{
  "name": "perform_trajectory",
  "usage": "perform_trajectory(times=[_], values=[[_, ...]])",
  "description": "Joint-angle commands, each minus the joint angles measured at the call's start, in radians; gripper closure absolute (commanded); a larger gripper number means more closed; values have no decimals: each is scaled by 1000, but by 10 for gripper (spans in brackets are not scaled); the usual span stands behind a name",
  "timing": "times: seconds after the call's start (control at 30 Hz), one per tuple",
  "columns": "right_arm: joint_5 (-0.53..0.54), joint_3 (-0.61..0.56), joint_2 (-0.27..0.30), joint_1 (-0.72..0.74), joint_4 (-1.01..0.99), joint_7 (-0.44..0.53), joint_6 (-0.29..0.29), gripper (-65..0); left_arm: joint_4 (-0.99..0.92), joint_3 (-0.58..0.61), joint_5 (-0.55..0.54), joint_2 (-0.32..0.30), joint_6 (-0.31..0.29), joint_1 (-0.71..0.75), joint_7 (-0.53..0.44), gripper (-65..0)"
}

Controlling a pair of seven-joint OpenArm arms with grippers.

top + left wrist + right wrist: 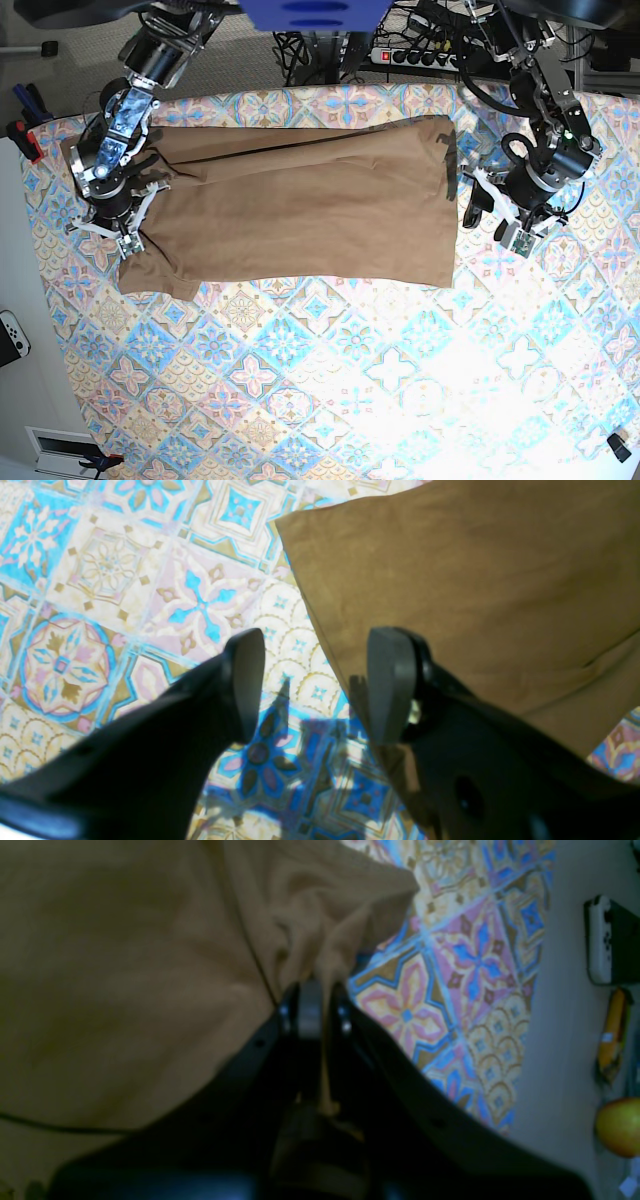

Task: Layout the t-shirt on the table in an organized manner, then fold the t-shirt properly
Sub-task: 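Grasp the hem corner with the right gripper and reposition the left gripper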

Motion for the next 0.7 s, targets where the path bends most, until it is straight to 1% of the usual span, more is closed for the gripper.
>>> perform_trajectory(times=[0.0, 0.07, 0.2, 0.23, 0.37, 0.4, 0.47, 0.6, 0.67], values=[[10, 2, 11, 17, 16, 19, -9, 0, 14, -1, -14, -9, 2, -10, -22, -320], [10, 17, 9, 11, 14, 19, -9, 0, 14, -1, -14, -9, 2, -10, -20, -320], [7, 65, -26, 12, 22, 20, -9, 0, 14, -1, -14, -8, 2, -10, -20, -320], [7, 71, -26, 12, 22, 20, -9, -19, 14, 0, -14, -6, 2, -10, -20, -320], [7, 75, -26, 12, 22, 22, -9, -202, 14, 0, -14, -4, 2, -10, -20, -320], [9, 75, -26, 12, 22, 22, -9, -237, 14, 2, -14, -4, 2, -10, -20, -320], [9, 75, -26, 12, 22, 23, -9, -282, 14, 17, -14, -4, 2, -10, -20, -320], [9, 75, -26, 12, 29, 23, -9, -287, 14, 29, -14, -4, 2, -10, -20, -320], [9, 75, -26, 12, 51, 23, -9, -276, 14, 29, -14, -4, 2, -10, -20, -320]])
